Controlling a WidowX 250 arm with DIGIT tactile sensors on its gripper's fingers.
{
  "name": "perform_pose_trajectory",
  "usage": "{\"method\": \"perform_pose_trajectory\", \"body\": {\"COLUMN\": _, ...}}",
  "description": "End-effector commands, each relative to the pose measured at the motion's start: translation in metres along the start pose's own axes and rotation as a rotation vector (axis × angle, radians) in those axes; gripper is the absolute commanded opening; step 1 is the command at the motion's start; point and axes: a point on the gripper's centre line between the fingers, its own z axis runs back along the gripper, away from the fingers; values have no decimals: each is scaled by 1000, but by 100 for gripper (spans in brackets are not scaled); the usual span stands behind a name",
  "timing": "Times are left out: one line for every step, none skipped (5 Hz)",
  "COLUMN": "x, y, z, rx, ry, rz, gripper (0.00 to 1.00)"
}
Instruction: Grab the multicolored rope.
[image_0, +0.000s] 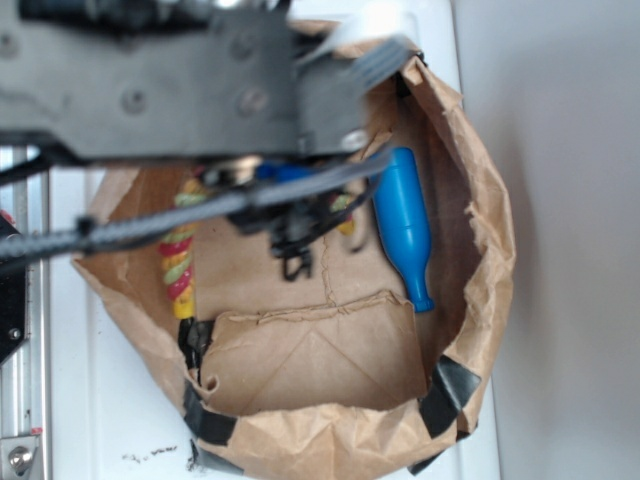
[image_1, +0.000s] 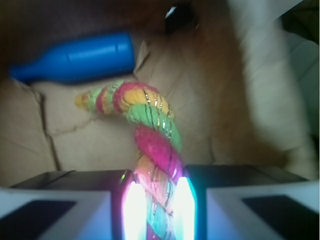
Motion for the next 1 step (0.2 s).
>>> {"method": "perform_pose_trajectory", "body": {"x": 29, "y": -3, "z": 36, "rx": -43, "ry": 22, "rz": 3, "gripper": 0}}
